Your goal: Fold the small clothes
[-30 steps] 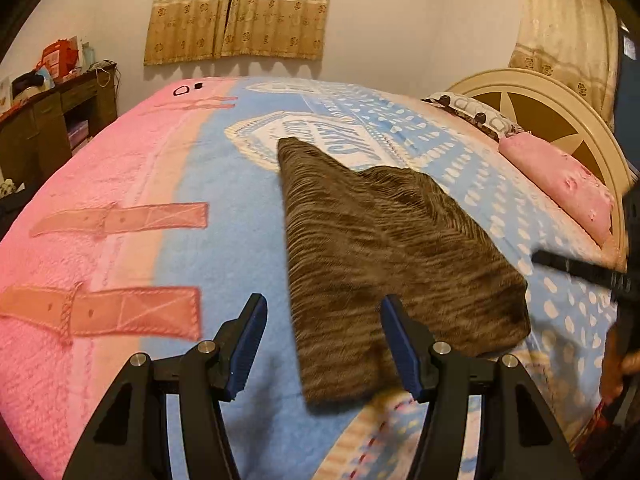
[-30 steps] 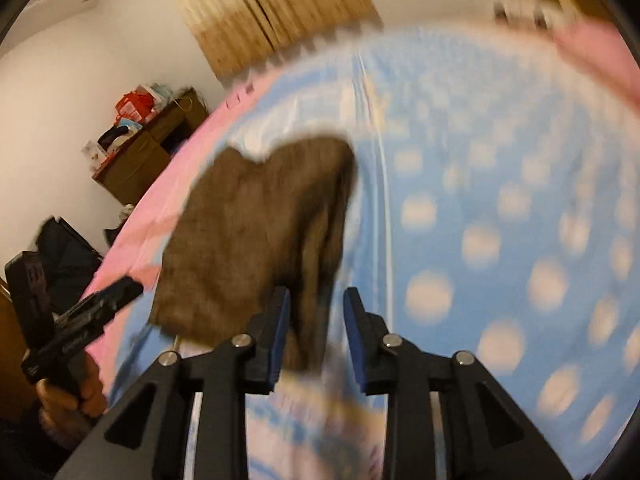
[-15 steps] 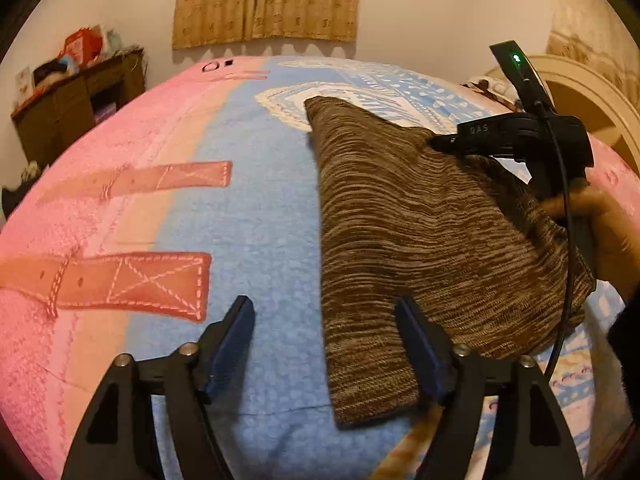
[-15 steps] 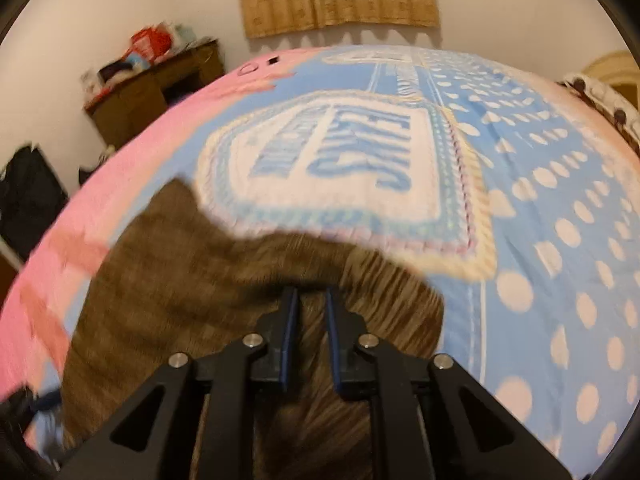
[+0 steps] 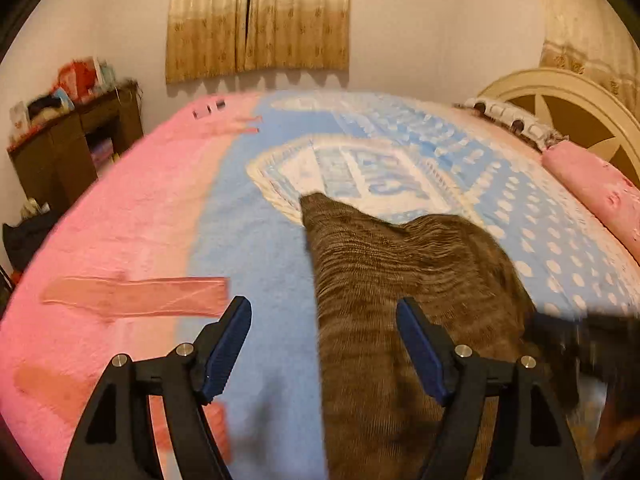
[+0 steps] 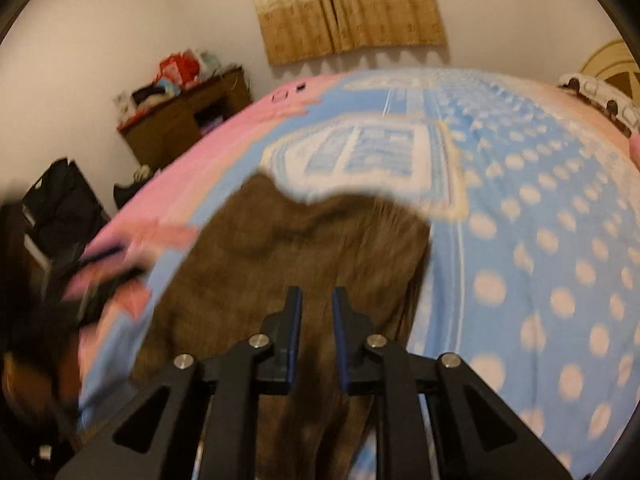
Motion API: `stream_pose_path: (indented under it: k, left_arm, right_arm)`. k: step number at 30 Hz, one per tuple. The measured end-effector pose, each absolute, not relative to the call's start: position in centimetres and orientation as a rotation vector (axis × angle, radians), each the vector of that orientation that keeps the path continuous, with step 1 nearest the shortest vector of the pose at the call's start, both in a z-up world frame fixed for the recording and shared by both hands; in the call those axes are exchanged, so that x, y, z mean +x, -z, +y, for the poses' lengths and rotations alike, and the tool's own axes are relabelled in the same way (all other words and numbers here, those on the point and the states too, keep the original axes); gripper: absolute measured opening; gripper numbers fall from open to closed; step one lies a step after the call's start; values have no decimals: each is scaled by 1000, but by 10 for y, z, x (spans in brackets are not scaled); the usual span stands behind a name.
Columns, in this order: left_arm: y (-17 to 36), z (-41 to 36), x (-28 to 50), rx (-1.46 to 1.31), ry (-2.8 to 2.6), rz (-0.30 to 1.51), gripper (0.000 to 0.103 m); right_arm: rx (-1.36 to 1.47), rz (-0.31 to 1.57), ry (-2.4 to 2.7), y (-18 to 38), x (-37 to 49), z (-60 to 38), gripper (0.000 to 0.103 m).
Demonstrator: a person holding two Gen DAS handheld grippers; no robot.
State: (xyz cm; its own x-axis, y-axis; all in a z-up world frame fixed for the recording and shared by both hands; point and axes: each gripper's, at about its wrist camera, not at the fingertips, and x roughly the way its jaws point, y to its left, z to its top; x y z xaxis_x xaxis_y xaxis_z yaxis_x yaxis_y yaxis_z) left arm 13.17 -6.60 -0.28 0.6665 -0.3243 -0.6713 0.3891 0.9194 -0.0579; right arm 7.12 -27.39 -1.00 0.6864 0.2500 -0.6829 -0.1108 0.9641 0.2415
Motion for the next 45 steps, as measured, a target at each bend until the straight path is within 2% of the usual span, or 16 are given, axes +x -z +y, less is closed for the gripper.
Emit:
stream_pose_path:
  k: [3,5,7,11,13,15,19,23,28,37,45]
  left_arm:
    - [33,-73,152,105,340,851,76]
    - [46,-59,157,-7,367,887,78]
    - [49,-48,158,-83,369,911,79]
    - [31,-48,138,-8,345,900,79]
    - [18,-46,118,54,334,859,79]
    - [8,-43,97,93,327,814,79]
    - [4,-42,64,186,305,779,79]
    - [6,-43,40,236,314,752,79]
    - [13,-46,19,259,339,784,79]
    - [22,-42,-1,230,357,846,79]
    - [23,-39,-1,179,427,869,79]
  right_arm:
    - [197,844,-127,41,65,-283,21]
    - [285,793,-131,47,55,-297,21]
    - [355,772,-130,52,51,-306,22]
    - [343,752,-102,51,52,-302,28]
    - [329,776,-40,44,50,-297,50]
    - [385,727,-13,33,32,-296,51]
    - [480,635,-24,20,-5,-284,65]
    - [537,644,-15,23,-29,-273,65]
    - [566,651,29,25,-54,-268,76]
    - [593,687,78,33,-76,-260,77]
    - [480,683,113,23,-76,-244,79]
